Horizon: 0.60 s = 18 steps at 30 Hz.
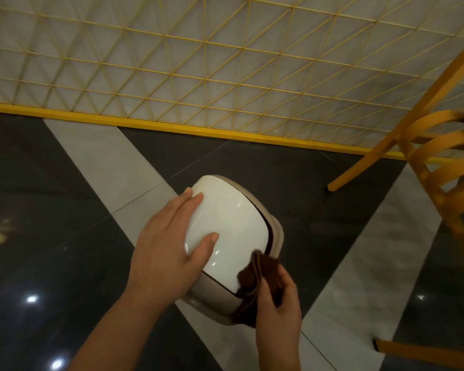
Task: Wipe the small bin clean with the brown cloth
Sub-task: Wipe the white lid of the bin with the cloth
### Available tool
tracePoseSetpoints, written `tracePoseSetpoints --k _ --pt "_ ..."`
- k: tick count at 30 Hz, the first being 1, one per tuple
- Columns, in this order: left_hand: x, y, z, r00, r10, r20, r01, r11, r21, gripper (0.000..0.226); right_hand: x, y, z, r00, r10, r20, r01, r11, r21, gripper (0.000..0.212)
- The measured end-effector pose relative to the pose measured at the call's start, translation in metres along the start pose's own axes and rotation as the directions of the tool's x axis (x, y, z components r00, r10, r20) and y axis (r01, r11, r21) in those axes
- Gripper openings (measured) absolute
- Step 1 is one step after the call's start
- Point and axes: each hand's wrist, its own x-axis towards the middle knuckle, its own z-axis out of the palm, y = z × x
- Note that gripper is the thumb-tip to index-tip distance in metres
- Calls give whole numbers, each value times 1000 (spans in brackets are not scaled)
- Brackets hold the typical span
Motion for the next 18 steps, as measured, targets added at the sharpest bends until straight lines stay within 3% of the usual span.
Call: tracePoseSetpoints --k 4,10,14,18 --pt "17 -10 -9 988 152 -2 -151 985 83 54 -8 8 -6 995 85 54 -87 996 34 40" --pt "17 -12 -7 989 33 -147 -16 994 111 49 -23 -1 -19 995 4 97 0 999 -42 17" --pt "9 -10 3 982 -76 -171 51 988 -147 45 -10 -12 -34 967 -251 -42 241 957 -162 28" --pt "7 -9 10 980 -117 -160 75 966 -249 44 9 -53 -16 772 -629 91 628 733 -262 36"
